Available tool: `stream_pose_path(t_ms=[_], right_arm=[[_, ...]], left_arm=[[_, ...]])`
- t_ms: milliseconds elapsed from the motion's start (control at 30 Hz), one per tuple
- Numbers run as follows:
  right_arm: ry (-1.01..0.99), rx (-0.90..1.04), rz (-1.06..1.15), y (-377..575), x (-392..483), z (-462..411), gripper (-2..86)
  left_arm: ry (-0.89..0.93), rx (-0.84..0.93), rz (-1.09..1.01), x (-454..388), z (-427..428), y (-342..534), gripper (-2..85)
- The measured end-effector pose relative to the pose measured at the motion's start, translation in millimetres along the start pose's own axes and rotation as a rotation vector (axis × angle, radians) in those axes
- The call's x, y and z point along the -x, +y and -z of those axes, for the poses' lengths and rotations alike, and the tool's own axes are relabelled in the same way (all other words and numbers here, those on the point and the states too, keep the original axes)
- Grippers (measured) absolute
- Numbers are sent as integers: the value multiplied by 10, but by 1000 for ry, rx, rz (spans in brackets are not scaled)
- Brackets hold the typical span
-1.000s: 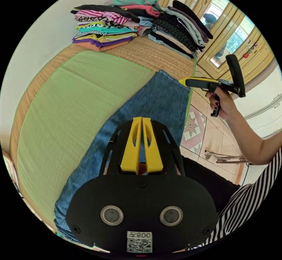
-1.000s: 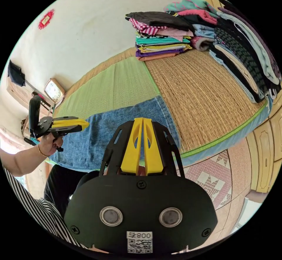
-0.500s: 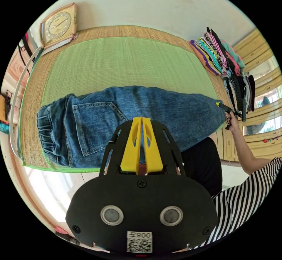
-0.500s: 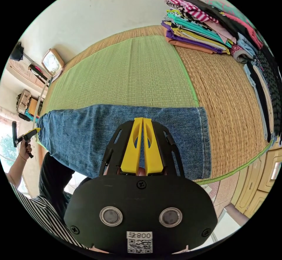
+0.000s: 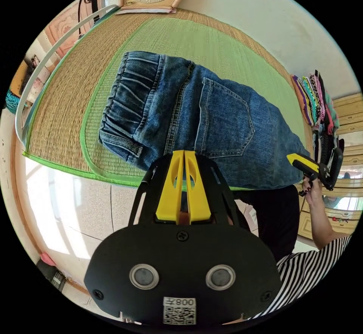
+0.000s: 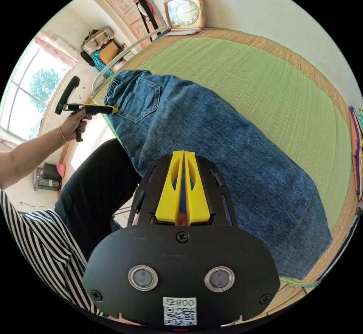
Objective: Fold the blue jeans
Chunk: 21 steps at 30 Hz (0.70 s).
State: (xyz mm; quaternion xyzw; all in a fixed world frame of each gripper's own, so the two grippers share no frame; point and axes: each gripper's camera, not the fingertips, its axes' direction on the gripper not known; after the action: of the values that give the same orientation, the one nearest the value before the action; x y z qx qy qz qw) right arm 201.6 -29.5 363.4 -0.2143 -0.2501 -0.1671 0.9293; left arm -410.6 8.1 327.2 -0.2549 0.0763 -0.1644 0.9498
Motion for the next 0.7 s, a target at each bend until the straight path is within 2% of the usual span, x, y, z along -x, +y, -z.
stream_pose_path(t_ms=[67,200,400,600,700], right_arm=[[47,80,4,-117,80,-248,2],[28,80,-15,-280,97,-289,2],[72,123,2,-602,237,-407,2],[68,115,-14,-762,280,-475,3],[67,126,-19,-847,298,-484,4]], left_arm=[[-20,-16,-42,232,83,90,4],[-29,-83,-51,581,315,217,8],[40,-306,-58,1223,893,104,55],[93,-276,50,2020,835,-510,100],[204,-211,70,2305,650,-684,88]])
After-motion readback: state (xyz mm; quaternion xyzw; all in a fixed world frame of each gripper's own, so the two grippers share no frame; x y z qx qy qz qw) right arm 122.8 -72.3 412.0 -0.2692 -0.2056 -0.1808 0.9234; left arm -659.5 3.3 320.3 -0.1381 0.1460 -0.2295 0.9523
